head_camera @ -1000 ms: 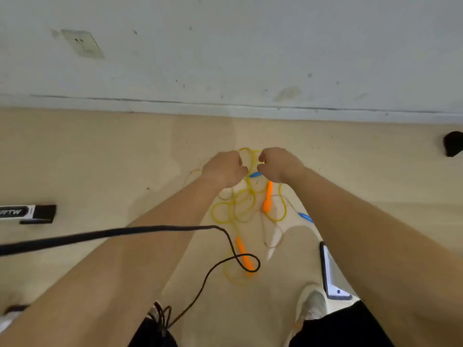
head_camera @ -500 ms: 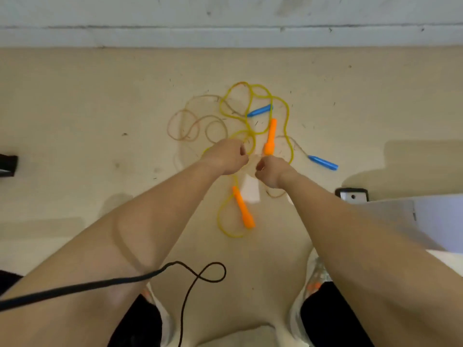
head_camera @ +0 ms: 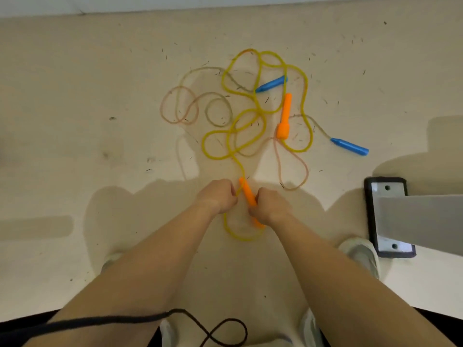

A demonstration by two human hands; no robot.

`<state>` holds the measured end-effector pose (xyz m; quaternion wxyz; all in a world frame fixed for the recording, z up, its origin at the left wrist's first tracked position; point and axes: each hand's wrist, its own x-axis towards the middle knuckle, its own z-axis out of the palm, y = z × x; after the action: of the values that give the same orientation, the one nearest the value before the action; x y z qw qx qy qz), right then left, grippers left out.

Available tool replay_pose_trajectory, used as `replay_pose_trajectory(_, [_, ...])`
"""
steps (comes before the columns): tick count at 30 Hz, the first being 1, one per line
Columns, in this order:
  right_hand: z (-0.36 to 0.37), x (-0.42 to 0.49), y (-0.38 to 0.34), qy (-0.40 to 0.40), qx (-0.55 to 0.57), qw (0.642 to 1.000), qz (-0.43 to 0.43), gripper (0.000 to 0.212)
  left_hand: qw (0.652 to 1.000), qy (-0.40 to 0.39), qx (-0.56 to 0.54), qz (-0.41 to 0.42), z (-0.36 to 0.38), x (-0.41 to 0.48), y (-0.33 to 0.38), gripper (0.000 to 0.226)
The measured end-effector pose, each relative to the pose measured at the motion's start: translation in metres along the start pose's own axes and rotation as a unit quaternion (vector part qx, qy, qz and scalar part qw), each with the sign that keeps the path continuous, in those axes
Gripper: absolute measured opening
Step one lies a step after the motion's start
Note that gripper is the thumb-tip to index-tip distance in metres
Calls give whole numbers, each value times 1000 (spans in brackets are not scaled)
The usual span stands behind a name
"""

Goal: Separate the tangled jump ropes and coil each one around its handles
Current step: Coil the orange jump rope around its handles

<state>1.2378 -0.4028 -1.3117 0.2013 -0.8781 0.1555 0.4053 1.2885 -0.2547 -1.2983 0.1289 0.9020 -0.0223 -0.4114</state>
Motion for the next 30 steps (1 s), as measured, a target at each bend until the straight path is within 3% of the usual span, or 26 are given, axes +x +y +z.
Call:
replay_pose_trajectory(2, [-9,1,1,-27,20,999,16,29,1000,7,-19,1,-2,3,1,5])
replay_pose_trajectory(5, [-38,-6,6,-33,166,984,58,26,992,-13,-126,16,-10,0,8,15])
replay_pose_trajectory(10, [-93,-37,4,30,458,886,66,17,953,-82,-269,112,-31,-37,37,45])
replay_pose_trajectory(14, [-149,-73,-15,86,615,783,28,25,957,-130,-205,158,-49,-72,50,45])
replay_pose_trajectory(17, [-192,-106,-29,117,652,749,0,20,978,-15,-111,176,-74,-91,54,26])
replay_pose_trajectory(22, [-246,-166,-56,140,648,746,-56,17,973,108,-66,194,-136,-119,43,9])
replay_pose_trajectory(25, [-269,-197,-64,161,561,809,-67,18,962,169,-63,203,-176,-140,38,23])
replay_pose_trajectory(27, [-280,-215,-66,150,493,854,-76,18,948,188,-117,229,-204,-162,41,33])
replay_pose_trajectory(30, [-289,-234,-68,114,475,867,-98,18,898,147,-310,277,-243,-209,60,26])
